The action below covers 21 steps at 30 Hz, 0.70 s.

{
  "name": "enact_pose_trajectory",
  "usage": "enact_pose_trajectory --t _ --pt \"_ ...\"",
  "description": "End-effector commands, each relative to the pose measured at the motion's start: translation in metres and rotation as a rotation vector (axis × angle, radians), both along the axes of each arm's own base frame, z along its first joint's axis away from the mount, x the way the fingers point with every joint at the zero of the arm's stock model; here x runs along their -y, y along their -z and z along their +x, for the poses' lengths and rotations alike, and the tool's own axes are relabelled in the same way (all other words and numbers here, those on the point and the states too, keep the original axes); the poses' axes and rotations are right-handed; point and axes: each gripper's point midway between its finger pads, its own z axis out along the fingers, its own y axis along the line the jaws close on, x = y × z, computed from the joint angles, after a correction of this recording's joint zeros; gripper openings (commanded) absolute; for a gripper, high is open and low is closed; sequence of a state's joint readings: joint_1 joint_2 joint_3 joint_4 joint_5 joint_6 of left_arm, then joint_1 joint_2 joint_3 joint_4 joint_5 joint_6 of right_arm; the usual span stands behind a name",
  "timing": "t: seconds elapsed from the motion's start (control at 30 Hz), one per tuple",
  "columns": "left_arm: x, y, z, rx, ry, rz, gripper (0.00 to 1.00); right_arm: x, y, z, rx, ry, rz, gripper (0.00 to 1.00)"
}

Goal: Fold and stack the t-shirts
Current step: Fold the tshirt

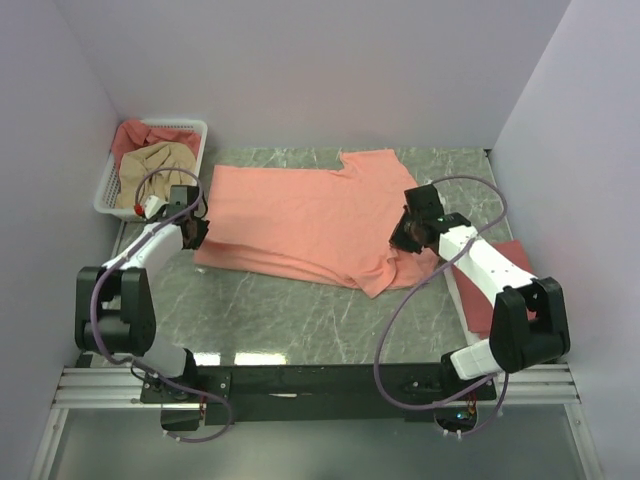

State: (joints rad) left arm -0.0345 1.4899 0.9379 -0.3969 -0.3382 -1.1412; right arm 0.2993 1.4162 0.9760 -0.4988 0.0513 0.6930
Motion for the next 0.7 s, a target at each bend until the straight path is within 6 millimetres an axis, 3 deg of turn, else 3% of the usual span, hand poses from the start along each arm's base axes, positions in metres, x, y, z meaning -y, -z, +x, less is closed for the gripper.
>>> enact_pose_trajectory --t 0.0,0.27,0.67 --pt "0.001 -0.005 0.021 0.018 0.004 0.004 0.01 0.0 -0.033 0.039 0.12 -0.003 0.053 0.0" --pt "0.003 0.006 0.032 0.002 -0.002 -0.009 0.01 0.002 -0.044 0.068 0.135 0.005 0.093 0.0" --pt "-0.003 0.001 0.042 0.002 -0.026 0.01 0.01 0.018 -0.06 0.084 0.169 0.049 0.093 0.0"
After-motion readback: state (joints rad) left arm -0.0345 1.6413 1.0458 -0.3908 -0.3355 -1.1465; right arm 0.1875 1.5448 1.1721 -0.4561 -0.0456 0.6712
